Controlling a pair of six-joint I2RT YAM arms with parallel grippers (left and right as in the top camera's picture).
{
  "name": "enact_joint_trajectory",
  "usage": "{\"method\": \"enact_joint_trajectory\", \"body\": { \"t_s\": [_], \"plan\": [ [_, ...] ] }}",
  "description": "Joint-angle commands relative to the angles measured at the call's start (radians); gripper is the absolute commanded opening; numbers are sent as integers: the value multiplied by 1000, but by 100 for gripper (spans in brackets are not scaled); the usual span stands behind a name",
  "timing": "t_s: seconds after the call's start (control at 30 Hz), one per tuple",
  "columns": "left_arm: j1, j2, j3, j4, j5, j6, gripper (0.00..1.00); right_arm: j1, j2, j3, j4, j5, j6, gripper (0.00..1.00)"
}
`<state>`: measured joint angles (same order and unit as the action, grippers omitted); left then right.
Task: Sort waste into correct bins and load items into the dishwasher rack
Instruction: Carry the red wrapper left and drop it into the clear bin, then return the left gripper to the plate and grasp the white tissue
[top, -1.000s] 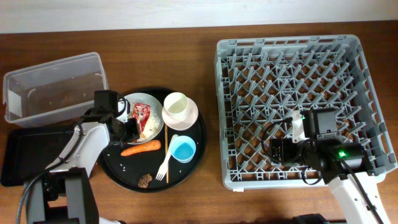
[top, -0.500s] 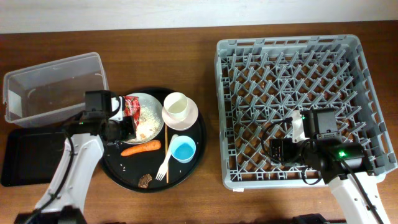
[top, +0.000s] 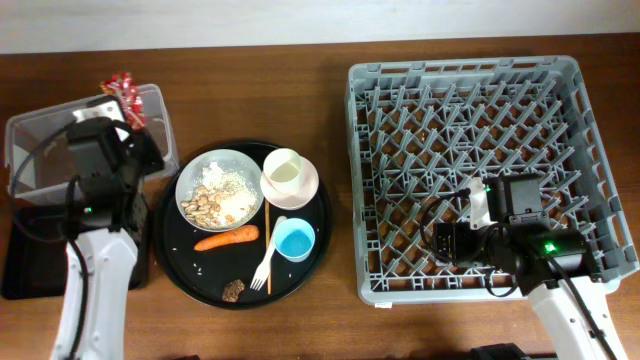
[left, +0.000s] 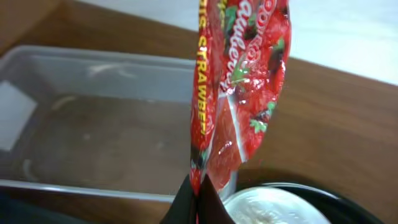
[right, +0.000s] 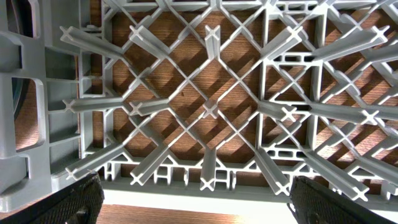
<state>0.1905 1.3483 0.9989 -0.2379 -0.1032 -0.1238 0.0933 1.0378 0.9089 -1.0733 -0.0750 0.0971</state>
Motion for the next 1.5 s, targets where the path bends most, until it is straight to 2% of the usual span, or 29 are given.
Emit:
{"method": "enact_joint_trajectory", "body": {
  "t_s": [0.0, 0.1, 0.13, 0.17, 0.2, 0.23, 0.27, 0.37, 0.43, 0.53, 0.6, 0.67, 0.77, 0.87, 1.1, 1.17, 1.23, 1.47],
  "plan": [
    [53, 111, 8, 79, -41, 5, 1, 5, 2, 19, 0, 11, -6, 99],
    [79, 199, 8, 157, -40, 5, 1, 5, 2, 19, 0, 8, -6, 99],
    [81, 211, 8, 166, -40, 5, 9, 5, 2, 19, 0, 8, -6, 99],
    [81, 232, 8, 180, -40, 5, 34, 5, 2, 19, -1, 8, -6, 99],
    [81, 238, 8, 186, -39, 5, 51, 5, 2, 19, -1, 8, -6, 99],
    [81, 239, 8, 196, -32, 5, 62, 5, 2, 19, -1, 8, -6, 99],
    [81, 237, 8, 206, -32, 5, 65, 5, 2, 19, 0, 8, -6, 99],
    [81, 209, 9, 213, 10, 5, 62, 5, 2, 20, 0, 8, -6, 99],
    [78, 181, 9, 187, 104, 5, 52, 5, 2, 19, 0, 8, -6, 99],
    [45, 135, 9, 97, 281, 5, 48, 5, 2, 19, 0, 8, -6, 99],
    [-3, 129, 9, 9, 321, 5, 48, 5, 2, 19, 0, 8, -6, 99],
    [-63, 142, 8, -84, 293, 6, 53, 5, 2, 19, 0, 8, -6, 99],
    [-116, 182, 8, -126, 253, 5, 54, 5, 2, 19, 0, 8, -6, 99],
    [-159, 243, 8, -120, 239, 5, 53, 5, 2, 19, 0, 8, -6, 99],
    [-177, 351, 8, -74, 79, 6, 53, 5, 2, 19, -1, 8, -6, 99],
    [-177, 359, 8, -70, 80, 5, 51, 5, 2, 19, 0, 8, -6, 99],
    [-178, 369, 8, -87, 80, 5, 39, 5, 2, 19, 0, 8, -6, 99],
    [-178, 412, 8, -124, 85, 5, 40, 5, 2, 19, 0, 8, -6, 99]
  ]
}}
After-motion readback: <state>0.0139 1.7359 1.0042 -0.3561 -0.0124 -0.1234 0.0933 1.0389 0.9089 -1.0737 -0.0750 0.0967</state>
